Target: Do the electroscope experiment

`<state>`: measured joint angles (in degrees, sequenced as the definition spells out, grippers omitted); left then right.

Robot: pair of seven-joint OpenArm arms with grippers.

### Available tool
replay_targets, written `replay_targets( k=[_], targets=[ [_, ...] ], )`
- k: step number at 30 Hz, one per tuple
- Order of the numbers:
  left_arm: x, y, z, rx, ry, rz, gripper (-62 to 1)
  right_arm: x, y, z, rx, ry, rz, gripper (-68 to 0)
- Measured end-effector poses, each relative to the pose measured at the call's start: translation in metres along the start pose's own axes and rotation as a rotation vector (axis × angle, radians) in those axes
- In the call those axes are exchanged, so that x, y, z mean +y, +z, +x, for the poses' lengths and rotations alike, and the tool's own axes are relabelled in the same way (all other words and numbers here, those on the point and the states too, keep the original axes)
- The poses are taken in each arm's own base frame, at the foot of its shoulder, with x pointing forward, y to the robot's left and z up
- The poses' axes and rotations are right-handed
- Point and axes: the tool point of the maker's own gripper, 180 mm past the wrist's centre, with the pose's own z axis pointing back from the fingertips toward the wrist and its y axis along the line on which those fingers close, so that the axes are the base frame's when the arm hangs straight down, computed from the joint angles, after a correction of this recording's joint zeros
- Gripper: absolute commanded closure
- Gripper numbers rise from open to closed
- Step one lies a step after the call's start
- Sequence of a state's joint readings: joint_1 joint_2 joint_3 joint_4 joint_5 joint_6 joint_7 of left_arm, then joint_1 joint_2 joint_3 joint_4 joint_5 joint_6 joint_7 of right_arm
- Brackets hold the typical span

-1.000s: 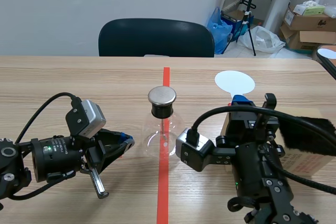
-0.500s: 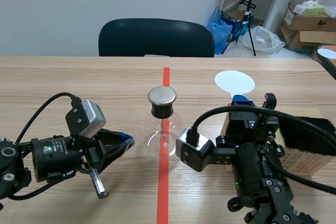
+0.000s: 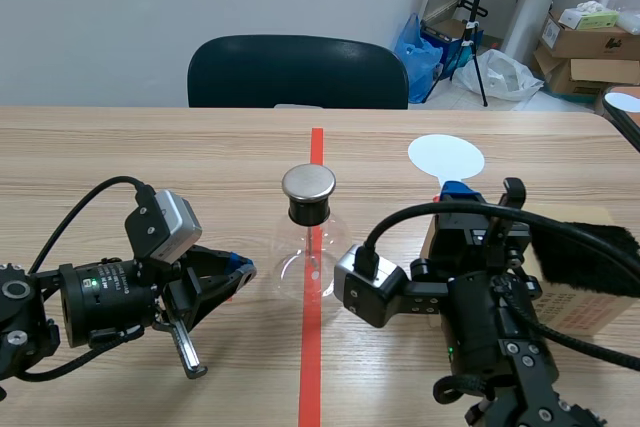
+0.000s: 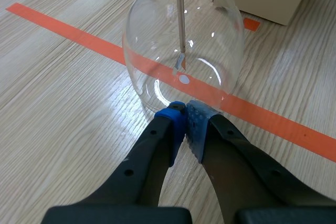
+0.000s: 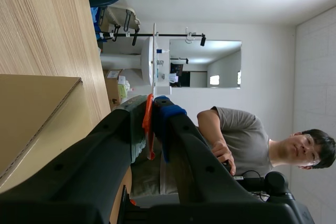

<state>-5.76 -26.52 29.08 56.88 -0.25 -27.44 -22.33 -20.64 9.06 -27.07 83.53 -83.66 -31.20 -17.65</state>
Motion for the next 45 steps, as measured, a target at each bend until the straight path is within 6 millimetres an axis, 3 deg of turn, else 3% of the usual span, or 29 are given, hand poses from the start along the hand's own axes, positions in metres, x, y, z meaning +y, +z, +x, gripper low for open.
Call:
replay_targets(
  k=[37, 45],
  targets=[
    [0.0, 0.0, 0.0, 0.0, 0.0, 0.0, -2.7, 0.0, 0.0, 0.0, 0.0, 0.0, 0.0, -1.0],
    [0.0, 0.0, 0.0, 0.0, 0.0, 0.0, -2.7, 0.0, 0.001, 0.014, -0.079, 0.001, 0.003, -1.0]
  ],
)
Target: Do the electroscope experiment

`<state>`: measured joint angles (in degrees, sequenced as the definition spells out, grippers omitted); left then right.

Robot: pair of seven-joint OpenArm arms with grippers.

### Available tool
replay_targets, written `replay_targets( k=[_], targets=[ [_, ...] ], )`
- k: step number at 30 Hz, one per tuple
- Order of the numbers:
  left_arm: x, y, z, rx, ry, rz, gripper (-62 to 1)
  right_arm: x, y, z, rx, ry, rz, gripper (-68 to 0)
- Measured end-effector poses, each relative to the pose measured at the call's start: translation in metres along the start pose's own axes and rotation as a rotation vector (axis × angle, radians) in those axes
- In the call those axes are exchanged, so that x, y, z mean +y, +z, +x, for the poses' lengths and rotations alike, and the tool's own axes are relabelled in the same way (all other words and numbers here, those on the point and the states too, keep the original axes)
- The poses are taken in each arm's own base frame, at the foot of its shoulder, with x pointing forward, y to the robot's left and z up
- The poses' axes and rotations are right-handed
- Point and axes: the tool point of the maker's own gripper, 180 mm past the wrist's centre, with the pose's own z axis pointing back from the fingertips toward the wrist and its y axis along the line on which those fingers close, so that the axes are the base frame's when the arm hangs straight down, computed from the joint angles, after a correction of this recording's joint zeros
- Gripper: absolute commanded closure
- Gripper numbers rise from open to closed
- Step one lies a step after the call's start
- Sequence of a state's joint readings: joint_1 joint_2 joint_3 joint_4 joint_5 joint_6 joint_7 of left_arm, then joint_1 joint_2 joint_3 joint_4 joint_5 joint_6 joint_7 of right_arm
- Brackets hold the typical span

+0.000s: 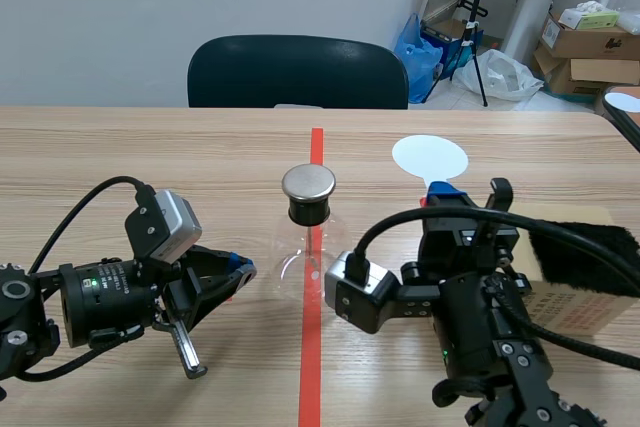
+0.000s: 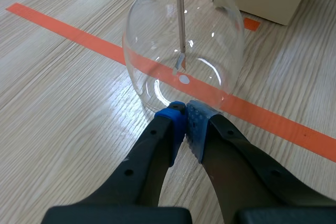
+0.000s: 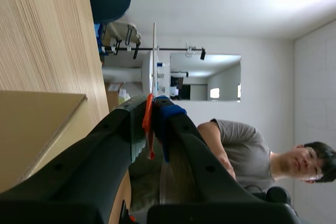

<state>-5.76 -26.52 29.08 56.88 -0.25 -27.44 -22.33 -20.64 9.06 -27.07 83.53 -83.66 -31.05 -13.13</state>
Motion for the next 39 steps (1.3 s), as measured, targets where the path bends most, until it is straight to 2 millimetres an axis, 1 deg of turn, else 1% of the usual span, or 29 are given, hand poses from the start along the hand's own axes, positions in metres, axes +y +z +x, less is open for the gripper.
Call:
replay_targets(
  k=[10, 15, 18, 24, 39],
  targets=[
    [0.0, 0.0, 0.0, 0.0, 0.0, 0.0, -2.7, 0.0, 0.004, 0.038, -0.212, 0.0, 0.0, -1.0],
    [0.0, 0.0, 0.0, 0.0, 0.0, 0.0, -2.7, 0.0, 0.01, 0.058, -0.328, 0.0, 0.0, -1.0],
    [0.0, 0.0, 0.0, 0.0, 0.0, 0.0, -2.7, 0.0, 0.013, 0.067, -0.38, 0.0, 0.0, -1.0],
    [0.0, 0.0, 0.0, 0.0, 0.0, 0.0, -2.7, 0.0, 0.017, 0.075, -0.432, 0.0, 0.0, -1.0],
    [0.0, 0.0, 0.0, 0.0, 0.0, 0.0, -2.7, 0.0, 0.019, 0.08, -0.461, 0.0, 0.0, -1.0]
  ],
)
